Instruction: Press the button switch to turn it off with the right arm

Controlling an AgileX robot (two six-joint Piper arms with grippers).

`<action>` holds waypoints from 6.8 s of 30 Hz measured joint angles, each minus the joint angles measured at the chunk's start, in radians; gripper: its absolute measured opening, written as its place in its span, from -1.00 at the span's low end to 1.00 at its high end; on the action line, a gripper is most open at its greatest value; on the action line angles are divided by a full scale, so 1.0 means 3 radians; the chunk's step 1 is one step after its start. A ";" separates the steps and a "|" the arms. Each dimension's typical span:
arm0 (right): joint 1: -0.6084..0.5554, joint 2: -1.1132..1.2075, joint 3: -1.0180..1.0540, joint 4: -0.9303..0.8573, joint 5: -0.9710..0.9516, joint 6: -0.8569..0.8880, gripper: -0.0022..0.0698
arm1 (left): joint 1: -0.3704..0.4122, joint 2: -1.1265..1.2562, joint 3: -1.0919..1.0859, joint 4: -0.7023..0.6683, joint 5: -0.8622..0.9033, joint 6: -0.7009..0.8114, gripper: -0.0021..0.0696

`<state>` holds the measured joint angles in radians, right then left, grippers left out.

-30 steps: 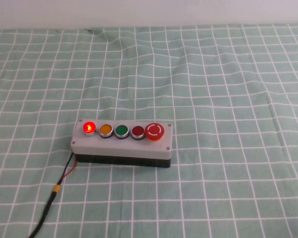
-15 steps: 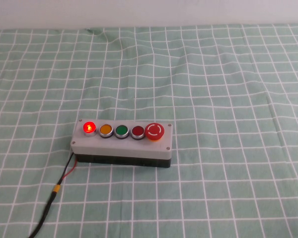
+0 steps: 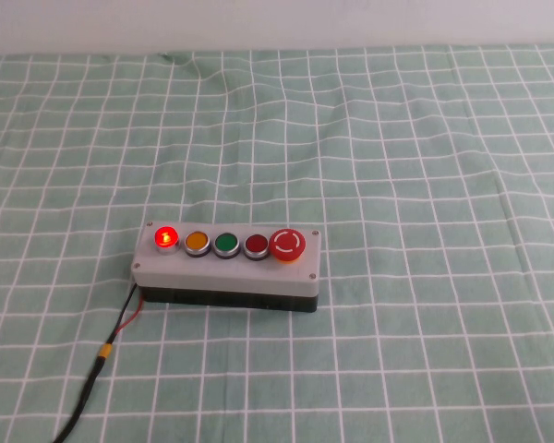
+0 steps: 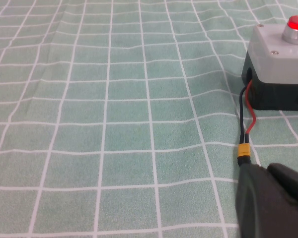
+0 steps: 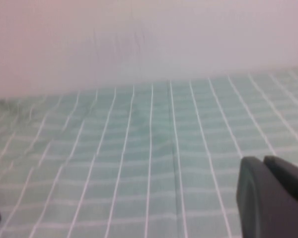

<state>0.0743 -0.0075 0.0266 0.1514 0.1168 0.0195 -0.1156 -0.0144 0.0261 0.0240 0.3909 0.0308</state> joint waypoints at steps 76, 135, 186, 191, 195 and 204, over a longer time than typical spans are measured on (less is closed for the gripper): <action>0.0773 0.4162 -0.3950 0.0829 0.2746 -0.0985 -0.98 | 0.0000 0.0000 0.0000 0.0000 0.0000 0.0000 -0.95; 0.2386 0.7393 -0.8352 0.0050 0.3164 -0.0777 -0.98 | 0.0000 0.0000 0.0000 0.0000 0.0000 0.0000 -0.95; 0.2386 0.1828 -0.2998 -0.0719 0.2726 -0.0171 -0.98 | 0.0000 0.0000 0.0000 0.0000 0.0000 0.0000 -0.95; 0.2386 0.1583 -0.2998 -0.0719 0.3112 -0.0171 -0.98 | 0.0000 0.0000 0.0000 0.0000 0.0000 0.0000 -0.95; 0.2386 0.1570 -0.2998 -0.0719 0.3305 -0.0169 -0.98 | 0.0000 0.0000 0.0000 0.0000 0.0000 0.0000 -0.95; 0.2386 0.1570 -0.2998 -0.0719 0.3389 -0.0163 -0.98 | 0.0000 0.0000 0.0000 0.0000 0.0000 0.0000 -0.95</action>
<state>0.7901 0.4634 -0.8727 -0.0642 1.1334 -0.0295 -0.1156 -0.0144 0.0261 0.0240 0.3909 0.0308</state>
